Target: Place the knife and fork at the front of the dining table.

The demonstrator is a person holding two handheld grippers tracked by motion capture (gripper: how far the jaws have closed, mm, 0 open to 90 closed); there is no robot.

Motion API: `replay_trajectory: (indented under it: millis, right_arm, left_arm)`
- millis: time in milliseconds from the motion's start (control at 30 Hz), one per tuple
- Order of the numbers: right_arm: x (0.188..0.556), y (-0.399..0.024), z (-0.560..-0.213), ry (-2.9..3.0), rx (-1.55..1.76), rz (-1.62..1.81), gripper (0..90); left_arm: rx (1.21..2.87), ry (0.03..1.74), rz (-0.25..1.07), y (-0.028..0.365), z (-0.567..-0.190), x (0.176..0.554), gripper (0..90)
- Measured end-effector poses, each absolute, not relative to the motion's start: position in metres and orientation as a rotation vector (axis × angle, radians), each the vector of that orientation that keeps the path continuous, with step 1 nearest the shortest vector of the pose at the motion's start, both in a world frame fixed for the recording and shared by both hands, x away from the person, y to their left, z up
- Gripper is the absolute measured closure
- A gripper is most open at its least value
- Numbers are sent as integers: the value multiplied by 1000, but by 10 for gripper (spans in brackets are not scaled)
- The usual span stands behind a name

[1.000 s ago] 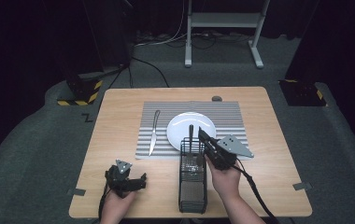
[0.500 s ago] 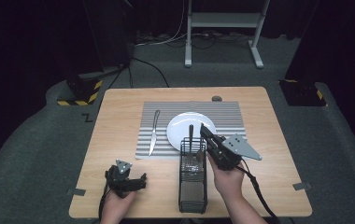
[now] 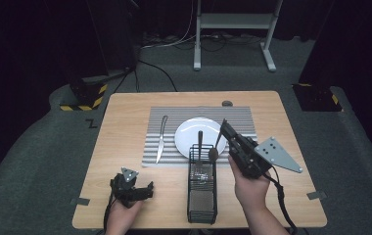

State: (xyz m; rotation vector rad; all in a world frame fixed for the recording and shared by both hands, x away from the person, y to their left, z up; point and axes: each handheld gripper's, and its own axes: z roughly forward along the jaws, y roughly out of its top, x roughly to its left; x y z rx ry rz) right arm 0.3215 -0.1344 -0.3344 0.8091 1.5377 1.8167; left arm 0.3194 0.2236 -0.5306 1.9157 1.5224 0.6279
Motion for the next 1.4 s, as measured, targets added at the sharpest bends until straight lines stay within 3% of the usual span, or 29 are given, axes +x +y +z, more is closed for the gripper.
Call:
replay_trajectory:
  millis: [467,900,1400]
  right_arm:
    - [314,-169,-328,1478,829,1716,888]
    - [354,-204,-399,1558,1016,1554,889]
    - [391,-195,-434,1641,1095,1485,889]
  left_arm:
    - [1916,1524,631,224,-531,319,3]
    - [1916,1522,629,223,-531,320,1]
    - [1916,1521,629,223,-531,320,1]
